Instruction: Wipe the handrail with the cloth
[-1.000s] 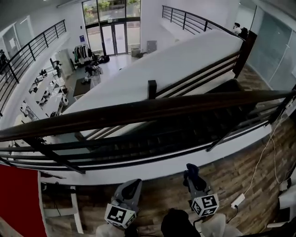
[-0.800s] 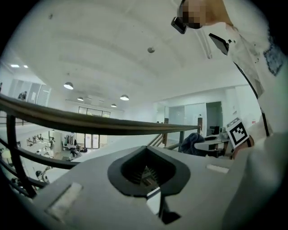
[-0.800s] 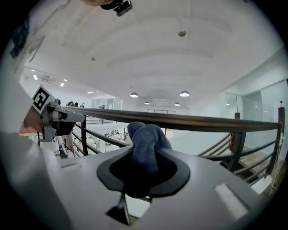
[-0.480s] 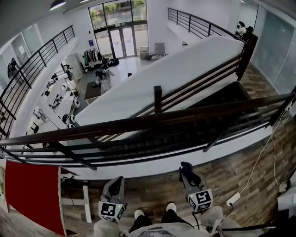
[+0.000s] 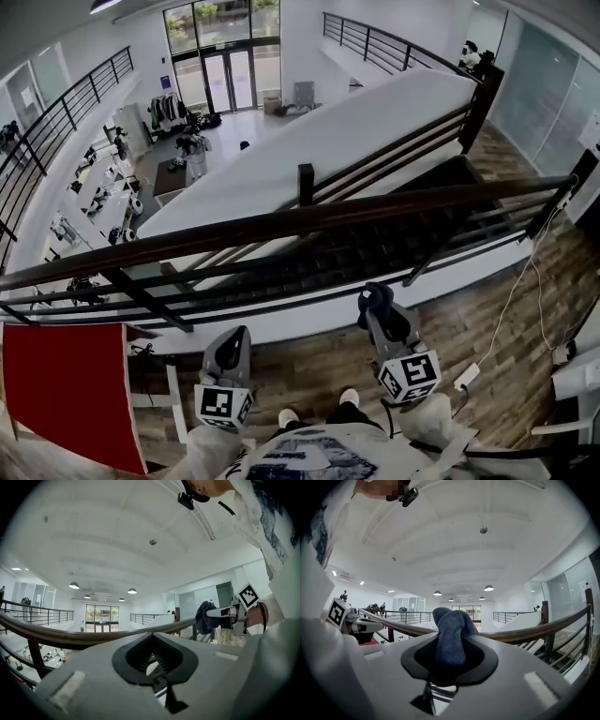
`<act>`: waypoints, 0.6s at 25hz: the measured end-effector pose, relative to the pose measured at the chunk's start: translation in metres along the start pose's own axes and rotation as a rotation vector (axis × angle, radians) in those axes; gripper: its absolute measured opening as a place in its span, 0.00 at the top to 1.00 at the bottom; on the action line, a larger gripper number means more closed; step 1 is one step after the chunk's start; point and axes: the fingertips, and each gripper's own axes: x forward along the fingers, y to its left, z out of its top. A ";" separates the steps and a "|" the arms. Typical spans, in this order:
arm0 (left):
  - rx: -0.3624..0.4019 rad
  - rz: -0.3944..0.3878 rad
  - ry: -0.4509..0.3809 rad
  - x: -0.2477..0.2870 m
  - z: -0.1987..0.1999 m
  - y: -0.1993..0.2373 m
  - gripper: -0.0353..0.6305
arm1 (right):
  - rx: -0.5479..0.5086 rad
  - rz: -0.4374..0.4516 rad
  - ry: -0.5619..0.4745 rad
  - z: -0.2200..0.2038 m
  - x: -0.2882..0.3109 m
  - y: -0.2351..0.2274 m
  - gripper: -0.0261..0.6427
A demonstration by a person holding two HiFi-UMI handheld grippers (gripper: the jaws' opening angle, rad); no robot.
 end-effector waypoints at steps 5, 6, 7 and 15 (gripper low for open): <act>-0.013 -0.021 0.000 0.009 0.010 -0.008 0.95 | -0.030 0.059 -0.027 0.027 0.005 0.034 0.83; -0.019 -0.023 0.003 0.011 0.011 -0.012 0.95 | -0.027 0.068 -0.030 0.029 0.006 0.035 0.83; -0.022 -0.024 0.005 0.014 0.012 -0.018 0.95 | -0.024 0.078 -0.032 0.029 0.006 0.035 0.83; 0.031 -0.010 -0.016 0.046 0.030 -0.076 0.95 | -0.014 0.171 -0.037 0.011 -0.001 0.014 0.83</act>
